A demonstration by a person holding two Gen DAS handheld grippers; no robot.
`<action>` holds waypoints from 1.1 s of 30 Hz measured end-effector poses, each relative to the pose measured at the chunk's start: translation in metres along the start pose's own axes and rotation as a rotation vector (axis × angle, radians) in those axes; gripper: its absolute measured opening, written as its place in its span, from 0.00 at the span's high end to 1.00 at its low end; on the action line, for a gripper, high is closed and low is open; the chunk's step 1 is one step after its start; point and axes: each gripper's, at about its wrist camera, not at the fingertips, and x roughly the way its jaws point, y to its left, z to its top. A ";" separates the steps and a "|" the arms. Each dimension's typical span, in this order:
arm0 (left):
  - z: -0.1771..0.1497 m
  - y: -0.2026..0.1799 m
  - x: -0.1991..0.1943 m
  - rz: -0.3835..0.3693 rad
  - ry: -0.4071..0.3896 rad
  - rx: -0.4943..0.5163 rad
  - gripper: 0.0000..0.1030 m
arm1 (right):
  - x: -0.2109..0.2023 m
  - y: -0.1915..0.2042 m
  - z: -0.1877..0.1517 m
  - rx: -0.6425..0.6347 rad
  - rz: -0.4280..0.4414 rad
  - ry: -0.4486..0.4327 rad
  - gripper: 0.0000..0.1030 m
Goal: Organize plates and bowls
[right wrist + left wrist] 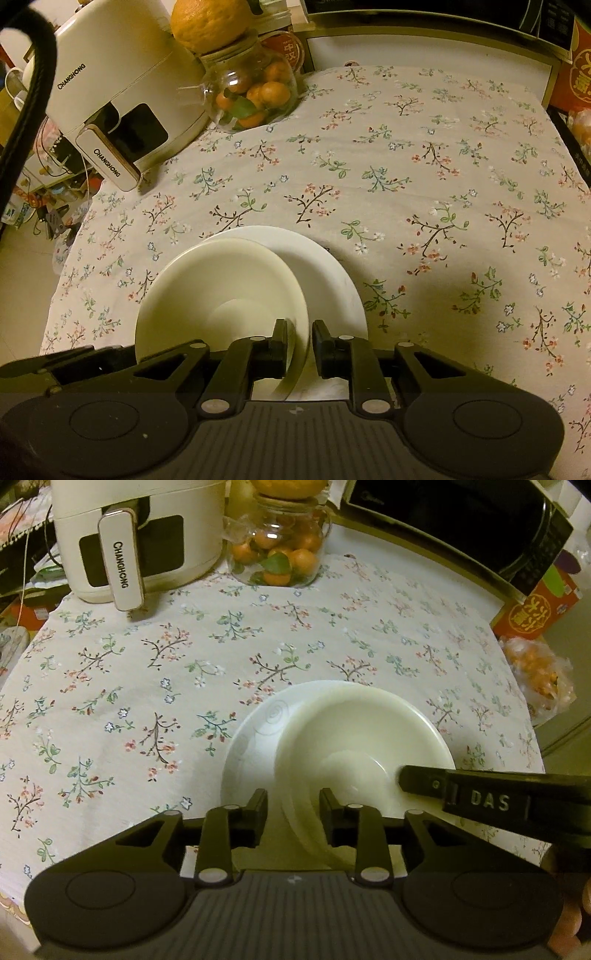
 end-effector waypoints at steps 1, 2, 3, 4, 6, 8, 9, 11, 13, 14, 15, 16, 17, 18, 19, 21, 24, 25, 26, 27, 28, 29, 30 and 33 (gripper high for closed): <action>0.000 0.001 0.000 -0.001 -0.002 -0.001 0.67 | -0.001 -0.001 0.000 0.002 0.002 -0.003 0.83; 0.001 0.001 -0.001 -0.001 -0.006 -0.002 0.62 | -0.002 -0.001 0.000 0.005 0.004 -0.006 0.83; 0.001 0.001 -0.002 -0.003 -0.010 0.000 0.60 | -0.003 -0.002 0.000 0.008 0.006 -0.010 0.82; 0.001 -0.001 -0.004 -0.004 -0.015 0.005 0.54 | -0.005 -0.003 -0.001 0.010 0.007 -0.018 0.80; 0.001 -0.003 -0.009 0.002 -0.029 0.020 0.43 | -0.009 -0.005 -0.001 0.016 0.007 -0.035 0.69; -0.001 -0.005 -0.018 0.027 -0.068 0.041 0.30 | -0.013 -0.007 -0.003 0.027 0.003 -0.056 0.66; -0.003 -0.005 -0.024 0.044 -0.090 0.044 0.26 | -0.015 -0.008 -0.003 0.033 -0.001 -0.064 0.63; -0.010 0.000 -0.035 0.077 -0.115 0.023 0.20 | -0.022 -0.010 -0.007 0.056 0.001 -0.086 0.60; -0.015 0.006 -0.046 0.091 -0.120 -0.003 0.18 | -0.034 -0.013 -0.015 0.074 0.028 -0.116 0.50; -0.020 0.008 -0.054 0.109 -0.140 -0.007 0.14 | -0.042 -0.015 -0.022 0.085 0.030 -0.137 0.45; -0.024 0.009 -0.061 0.132 -0.163 -0.004 0.12 | -0.049 -0.016 -0.027 0.093 0.017 -0.153 0.41; -0.027 0.009 -0.069 0.154 -0.186 0.002 0.08 | -0.059 -0.016 -0.035 0.106 -0.003 -0.169 0.41; -0.030 0.008 -0.076 0.170 -0.208 0.008 0.05 | -0.066 -0.016 -0.039 0.114 -0.006 -0.181 0.41; -0.035 0.007 -0.084 0.182 -0.228 0.011 0.04 | -0.078 -0.015 -0.044 0.123 0.006 -0.203 0.38; -0.038 0.006 -0.089 0.185 -0.235 0.008 0.02 | -0.089 -0.012 -0.049 0.122 0.014 -0.225 0.33; -0.045 0.004 -0.101 0.174 -0.239 -0.002 0.01 | -0.106 -0.005 -0.059 0.103 0.010 -0.261 0.23; -0.059 0.002 -0.124 0.184 -0.266 0.005 0.00 | -0.128 0.006 -0.076 0.073 -0.010 -0.292 0.14; -0.065 0.002 -0.132 0.202 -0.281 0.006 0.00 | -0.132 0.007 -0.081 0.071 -0.004 -0.287 0.13; -0.072 0.001 -0.140 0.218 -0.296 0.004 0.00 | -0.139 0.008 -0.086 0.070 0.007 -0.281 0.13; -0.078 0.001 -0.148 0.228 -0.309 -0.001 0.00 | -0.146 0.008 -0.092 0.061 0.018 -0.280 0.10; -0.085 0.001 -0.156 0.235 -0.314 -0.011 0.00 | -0.152 0.008 -0.097 0.048 0.026 -0.281 0.06; -0.090 0.001 -0.161 0.236 -0.312 -0.019 0.00 | -0.160 0.009 -0.103 0.035 0.027 -0.285 0.05; -0.093 0.001 -0.166 0.232 -0.306 -0.025 0.00 | -0.165 0.010 -0.107 0.026 0.024 -0.288 0.04; -0.102 -0.001 -0.181 0.224 -0.313 -0.050 0.00 | -0.183 0.014 -0.123 -0.005 0.021 -0.292 0.04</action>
